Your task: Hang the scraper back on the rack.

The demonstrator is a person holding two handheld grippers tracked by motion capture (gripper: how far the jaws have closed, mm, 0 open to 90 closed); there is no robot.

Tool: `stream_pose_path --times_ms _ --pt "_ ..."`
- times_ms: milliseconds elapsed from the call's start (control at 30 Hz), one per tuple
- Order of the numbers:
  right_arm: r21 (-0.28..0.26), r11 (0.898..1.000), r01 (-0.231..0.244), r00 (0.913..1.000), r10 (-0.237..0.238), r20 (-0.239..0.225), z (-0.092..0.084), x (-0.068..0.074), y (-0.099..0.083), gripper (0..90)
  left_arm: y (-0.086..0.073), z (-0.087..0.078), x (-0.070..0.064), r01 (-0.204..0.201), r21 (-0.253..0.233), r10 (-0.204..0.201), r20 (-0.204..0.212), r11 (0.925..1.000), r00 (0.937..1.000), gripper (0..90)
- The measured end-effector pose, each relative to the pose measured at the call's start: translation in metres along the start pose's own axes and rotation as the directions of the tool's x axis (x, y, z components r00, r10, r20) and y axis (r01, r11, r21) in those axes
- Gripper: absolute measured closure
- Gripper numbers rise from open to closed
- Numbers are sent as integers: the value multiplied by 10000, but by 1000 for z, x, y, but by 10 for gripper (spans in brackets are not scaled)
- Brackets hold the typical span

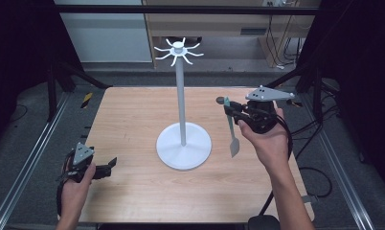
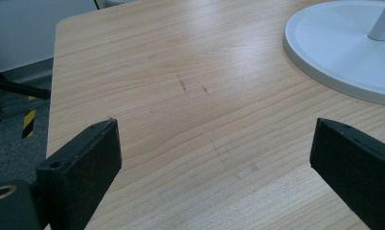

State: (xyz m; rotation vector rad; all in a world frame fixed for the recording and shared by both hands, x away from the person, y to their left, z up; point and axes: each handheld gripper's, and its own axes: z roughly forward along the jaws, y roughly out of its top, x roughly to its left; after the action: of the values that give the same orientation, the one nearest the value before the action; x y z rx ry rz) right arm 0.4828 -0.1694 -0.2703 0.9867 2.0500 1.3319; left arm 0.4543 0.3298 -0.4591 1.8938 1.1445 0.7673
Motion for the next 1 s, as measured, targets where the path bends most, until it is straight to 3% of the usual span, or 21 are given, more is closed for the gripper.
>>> stream_pose_path --times_ms 467,1000 --pt "-87 9999 142 9999 -142 65 2 6 13 745 0 1 0 20 -1 -20 30 10000 10000 32" --pt "-596 9982 93 9999 -98 -86 1 16 32 745 0 1 0 14 48 -14 48 10000 10000 32"
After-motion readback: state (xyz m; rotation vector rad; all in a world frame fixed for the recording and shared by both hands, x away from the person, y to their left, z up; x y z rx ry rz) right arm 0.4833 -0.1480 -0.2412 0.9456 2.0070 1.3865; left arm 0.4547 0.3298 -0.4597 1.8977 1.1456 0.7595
